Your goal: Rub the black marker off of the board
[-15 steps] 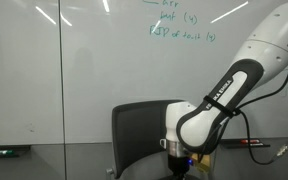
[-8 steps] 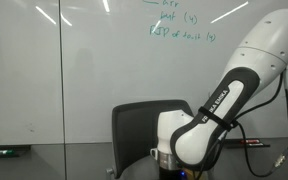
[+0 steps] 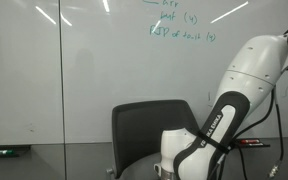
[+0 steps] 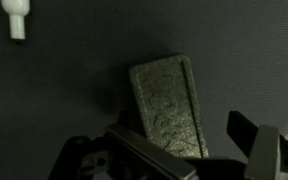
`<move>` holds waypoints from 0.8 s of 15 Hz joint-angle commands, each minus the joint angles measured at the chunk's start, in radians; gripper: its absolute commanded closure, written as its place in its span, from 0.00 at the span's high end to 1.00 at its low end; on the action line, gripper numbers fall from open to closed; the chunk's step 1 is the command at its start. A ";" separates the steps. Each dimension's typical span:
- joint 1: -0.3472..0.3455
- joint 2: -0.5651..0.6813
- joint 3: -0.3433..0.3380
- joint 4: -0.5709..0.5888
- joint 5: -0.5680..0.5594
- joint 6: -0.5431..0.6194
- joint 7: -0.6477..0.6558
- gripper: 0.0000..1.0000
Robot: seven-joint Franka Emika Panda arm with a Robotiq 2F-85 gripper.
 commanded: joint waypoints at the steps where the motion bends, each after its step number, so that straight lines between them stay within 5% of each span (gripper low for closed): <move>1: 0.027 0.037 -0.021 0.038 -0.029 0.035 0.011 0.74; 6: 0.052 0.006 -0.041 0.018 -0.039 0.035 0.044 0.36; 12: 0.036 -0.139 -0.008 -0.009 0.015 -0.238 0.106 0.33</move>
